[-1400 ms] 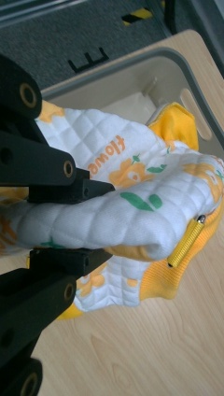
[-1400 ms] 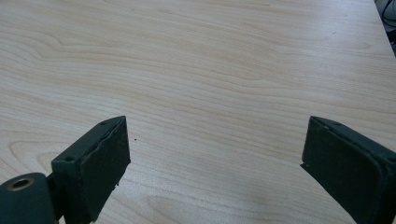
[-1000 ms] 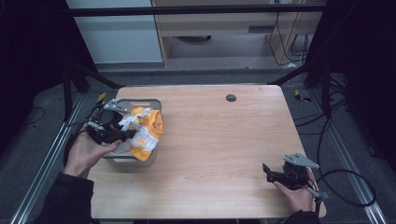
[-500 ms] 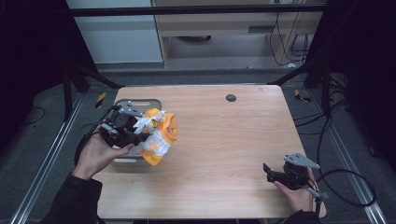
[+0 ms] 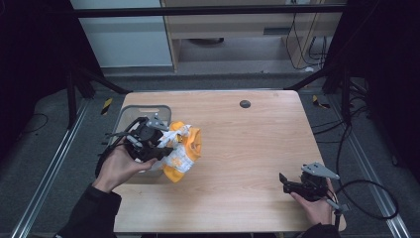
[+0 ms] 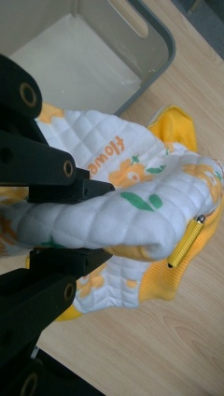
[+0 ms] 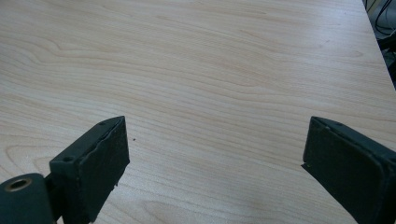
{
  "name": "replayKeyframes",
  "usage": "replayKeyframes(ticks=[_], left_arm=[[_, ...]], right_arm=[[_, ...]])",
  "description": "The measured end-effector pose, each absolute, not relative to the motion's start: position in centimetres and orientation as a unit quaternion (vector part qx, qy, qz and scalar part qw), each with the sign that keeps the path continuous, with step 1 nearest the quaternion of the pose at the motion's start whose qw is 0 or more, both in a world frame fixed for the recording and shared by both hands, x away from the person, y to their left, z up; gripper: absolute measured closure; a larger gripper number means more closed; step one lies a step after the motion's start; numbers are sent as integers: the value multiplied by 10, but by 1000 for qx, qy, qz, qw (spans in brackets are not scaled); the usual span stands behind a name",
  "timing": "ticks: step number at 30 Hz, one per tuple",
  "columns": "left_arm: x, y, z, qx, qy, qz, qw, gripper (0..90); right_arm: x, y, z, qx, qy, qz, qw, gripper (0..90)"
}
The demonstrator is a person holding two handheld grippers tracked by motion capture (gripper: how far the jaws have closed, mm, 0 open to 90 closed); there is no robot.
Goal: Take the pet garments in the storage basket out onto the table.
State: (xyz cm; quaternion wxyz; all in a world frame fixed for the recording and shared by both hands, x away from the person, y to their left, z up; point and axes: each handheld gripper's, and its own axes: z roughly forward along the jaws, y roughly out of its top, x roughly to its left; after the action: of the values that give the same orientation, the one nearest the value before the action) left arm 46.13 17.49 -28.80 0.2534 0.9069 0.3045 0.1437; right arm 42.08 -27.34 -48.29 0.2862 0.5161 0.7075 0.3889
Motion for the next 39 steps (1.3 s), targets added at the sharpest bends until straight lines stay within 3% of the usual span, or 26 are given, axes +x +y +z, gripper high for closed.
replayKeyframes(ticks=[39], left_arm=[[465,103,-338,945,228,92,215,725]], right_arm=[[421,-275,-482,516,706,391,287,69]])
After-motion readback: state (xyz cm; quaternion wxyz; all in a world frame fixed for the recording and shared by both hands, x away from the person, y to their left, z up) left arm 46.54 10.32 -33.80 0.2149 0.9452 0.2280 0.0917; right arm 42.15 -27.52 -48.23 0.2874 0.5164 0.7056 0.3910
